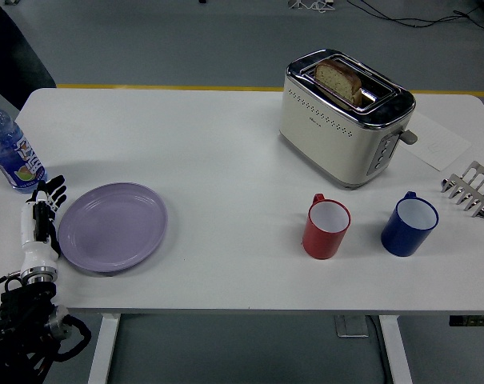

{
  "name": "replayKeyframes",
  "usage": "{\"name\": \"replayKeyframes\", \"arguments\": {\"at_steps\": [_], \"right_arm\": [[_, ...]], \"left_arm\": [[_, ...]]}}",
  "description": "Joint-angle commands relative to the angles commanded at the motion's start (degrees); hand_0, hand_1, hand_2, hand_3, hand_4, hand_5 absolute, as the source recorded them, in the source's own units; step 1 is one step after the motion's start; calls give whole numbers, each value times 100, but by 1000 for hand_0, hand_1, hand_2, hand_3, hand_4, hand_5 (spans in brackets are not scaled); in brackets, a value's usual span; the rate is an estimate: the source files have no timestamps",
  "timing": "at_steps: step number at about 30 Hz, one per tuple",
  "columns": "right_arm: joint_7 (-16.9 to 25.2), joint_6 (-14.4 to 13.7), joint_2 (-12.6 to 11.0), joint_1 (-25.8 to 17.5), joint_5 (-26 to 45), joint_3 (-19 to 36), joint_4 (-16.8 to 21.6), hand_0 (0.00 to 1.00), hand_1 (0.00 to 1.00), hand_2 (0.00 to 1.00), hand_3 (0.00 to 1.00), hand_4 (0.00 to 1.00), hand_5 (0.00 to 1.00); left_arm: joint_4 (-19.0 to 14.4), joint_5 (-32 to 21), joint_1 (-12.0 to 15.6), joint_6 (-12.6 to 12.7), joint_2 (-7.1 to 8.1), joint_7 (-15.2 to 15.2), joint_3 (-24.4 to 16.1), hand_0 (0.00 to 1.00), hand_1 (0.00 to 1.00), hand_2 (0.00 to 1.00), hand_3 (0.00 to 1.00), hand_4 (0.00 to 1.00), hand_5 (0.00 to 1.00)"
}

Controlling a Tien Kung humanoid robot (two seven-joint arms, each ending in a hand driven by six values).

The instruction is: Push plate across desktop

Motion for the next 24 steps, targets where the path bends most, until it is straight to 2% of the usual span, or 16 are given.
{"name": "replayKeyframes", "arguments": {"at_steps": [16, 24], "right_arm": [[10, -3, 4, 20, 24, -24, 0, 634, 610, 640, 578, 361, 147], [15, 2, 0, 24, 13, -23, 0, 634, 610, 639, 578, 361, 147]], "left_arm": [[-46, -121, -87, 83, -130, 0, 294, 792, 800, 779, 648, 467, 998], [-19, -108, -202, 123, -283, 0, 448, 791, 799, 779, 646, 462, 998]]}}
